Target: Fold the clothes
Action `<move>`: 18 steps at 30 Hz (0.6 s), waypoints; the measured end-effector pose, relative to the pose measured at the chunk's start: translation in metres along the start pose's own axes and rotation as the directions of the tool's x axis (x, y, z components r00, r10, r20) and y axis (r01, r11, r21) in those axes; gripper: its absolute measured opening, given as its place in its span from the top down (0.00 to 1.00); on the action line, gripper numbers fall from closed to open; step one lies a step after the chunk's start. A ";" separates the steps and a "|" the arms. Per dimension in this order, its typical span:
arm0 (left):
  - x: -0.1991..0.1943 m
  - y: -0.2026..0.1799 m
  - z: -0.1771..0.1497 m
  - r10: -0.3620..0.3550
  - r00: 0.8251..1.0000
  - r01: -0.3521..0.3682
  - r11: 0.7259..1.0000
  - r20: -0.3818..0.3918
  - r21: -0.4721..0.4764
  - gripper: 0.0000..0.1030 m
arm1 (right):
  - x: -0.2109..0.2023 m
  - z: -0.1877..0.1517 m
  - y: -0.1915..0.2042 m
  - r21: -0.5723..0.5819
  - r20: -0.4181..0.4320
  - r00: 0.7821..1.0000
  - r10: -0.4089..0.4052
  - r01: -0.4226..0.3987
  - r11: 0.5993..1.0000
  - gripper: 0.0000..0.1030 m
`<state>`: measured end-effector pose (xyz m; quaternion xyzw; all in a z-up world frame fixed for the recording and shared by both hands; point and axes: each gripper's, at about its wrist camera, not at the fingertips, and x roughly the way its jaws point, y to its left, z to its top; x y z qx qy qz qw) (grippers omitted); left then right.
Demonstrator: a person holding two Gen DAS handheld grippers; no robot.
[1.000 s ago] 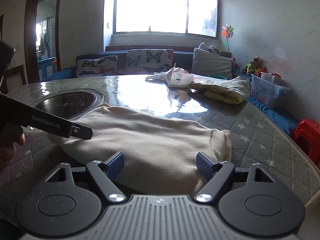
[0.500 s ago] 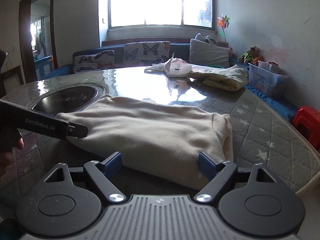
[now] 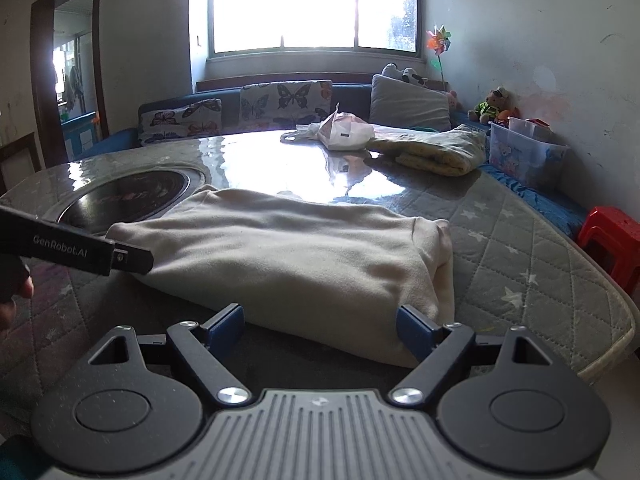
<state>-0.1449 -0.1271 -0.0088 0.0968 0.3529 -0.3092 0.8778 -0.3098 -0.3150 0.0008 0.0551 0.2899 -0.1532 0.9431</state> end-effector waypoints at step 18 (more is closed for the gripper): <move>-0.003 0.027 0.004 0.066 0.997 -0.069 0.989 -0.024 -0.128 0.00 | 0.000 0.000 -0.002 0.002 -0.016 1.000 -0.005 0.005 1.000 0.12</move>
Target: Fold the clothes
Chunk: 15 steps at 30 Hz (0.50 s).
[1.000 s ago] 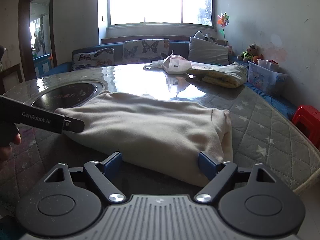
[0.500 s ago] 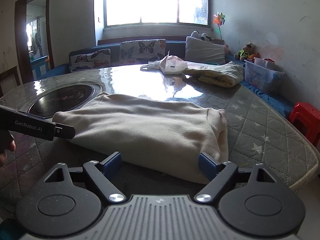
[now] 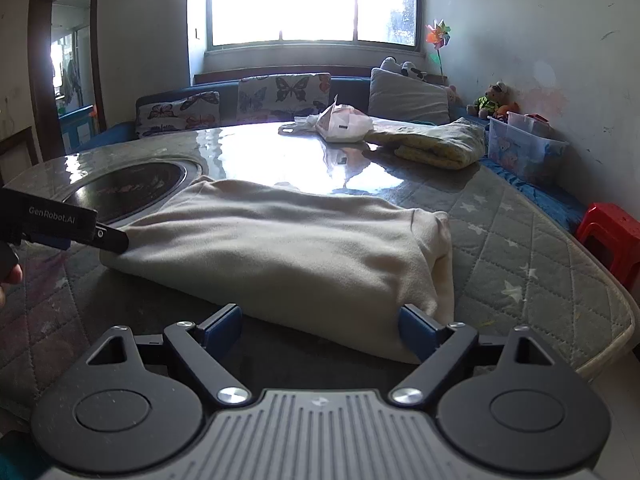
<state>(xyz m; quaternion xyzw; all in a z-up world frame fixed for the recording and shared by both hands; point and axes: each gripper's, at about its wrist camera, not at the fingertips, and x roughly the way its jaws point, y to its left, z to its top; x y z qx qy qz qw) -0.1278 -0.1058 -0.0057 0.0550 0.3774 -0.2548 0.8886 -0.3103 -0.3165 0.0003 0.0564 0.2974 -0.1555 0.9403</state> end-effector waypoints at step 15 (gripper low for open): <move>-0.012 -0.032 -0.007 -0.060 0.998 0.062 0.996 -0.027 0.069 0.00 | -0.009 0.003 0.003 0.025 0.017 1.000 0.003 -0.003 1.000 0.00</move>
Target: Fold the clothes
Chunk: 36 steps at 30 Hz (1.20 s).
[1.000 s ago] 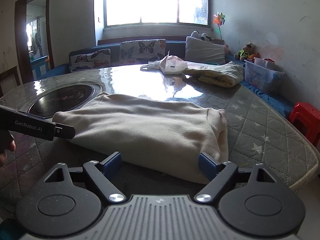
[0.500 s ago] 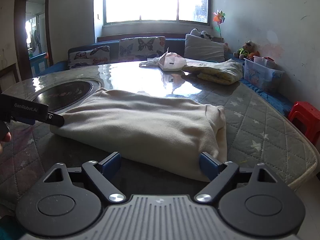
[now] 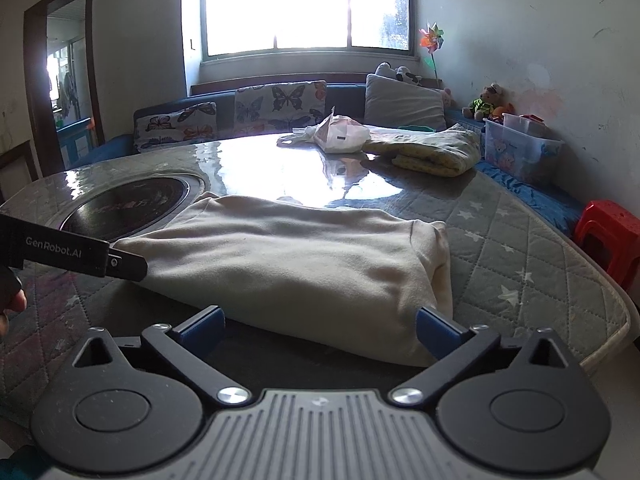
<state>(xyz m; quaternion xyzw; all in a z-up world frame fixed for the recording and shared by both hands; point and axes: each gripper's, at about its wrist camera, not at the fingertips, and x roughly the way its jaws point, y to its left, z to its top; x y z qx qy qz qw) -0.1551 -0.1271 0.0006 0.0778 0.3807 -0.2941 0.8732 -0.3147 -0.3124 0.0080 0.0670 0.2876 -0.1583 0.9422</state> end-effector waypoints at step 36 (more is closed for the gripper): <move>-0.005 -0.039 -0.017 -0.032 0.999 0.036 0.993 -0.043 0.115 0.00 | -0.013 -0.010 -0.002 0.006 0.007 1.000 -0.028 0.028 1.000 0.00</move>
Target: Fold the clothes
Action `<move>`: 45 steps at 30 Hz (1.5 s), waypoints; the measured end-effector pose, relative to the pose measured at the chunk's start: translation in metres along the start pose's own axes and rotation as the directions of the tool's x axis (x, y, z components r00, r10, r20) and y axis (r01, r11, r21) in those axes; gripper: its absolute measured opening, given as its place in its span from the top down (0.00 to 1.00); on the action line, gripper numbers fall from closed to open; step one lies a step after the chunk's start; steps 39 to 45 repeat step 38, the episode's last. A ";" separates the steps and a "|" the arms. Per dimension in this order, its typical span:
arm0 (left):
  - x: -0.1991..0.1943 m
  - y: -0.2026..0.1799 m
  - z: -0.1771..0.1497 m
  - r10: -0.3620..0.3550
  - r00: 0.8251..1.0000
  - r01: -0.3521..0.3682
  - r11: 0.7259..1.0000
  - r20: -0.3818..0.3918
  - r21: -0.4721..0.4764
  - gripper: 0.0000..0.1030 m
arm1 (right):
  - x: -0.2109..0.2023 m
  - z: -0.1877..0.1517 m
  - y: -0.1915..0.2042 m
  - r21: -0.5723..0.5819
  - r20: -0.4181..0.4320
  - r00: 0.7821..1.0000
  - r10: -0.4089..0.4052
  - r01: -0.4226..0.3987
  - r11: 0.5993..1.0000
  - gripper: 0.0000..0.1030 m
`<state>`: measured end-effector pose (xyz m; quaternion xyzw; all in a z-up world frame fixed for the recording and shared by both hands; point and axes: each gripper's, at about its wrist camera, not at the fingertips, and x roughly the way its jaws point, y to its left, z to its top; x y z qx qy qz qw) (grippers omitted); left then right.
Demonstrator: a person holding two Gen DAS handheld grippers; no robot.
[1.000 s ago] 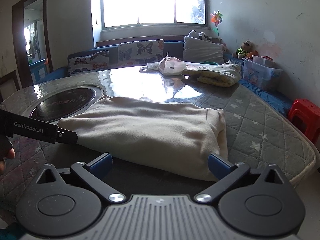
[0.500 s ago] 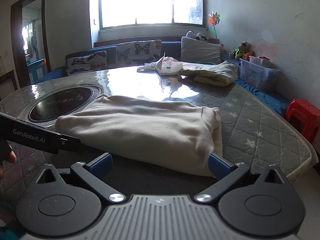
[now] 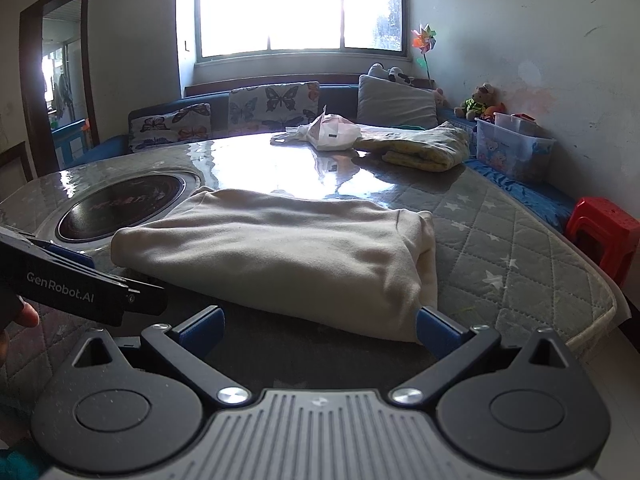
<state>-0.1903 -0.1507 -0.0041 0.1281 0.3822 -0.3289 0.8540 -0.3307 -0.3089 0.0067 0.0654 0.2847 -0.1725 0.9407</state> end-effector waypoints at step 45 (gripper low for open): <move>-0.003 -0.009 -0.001 -0.010 1.000 0.010 1.000 0.005 0.029 0.00 | -0.007 0.001 0.001 -0.010 0.023 1.000 -0.002 0.002 1.000 0.00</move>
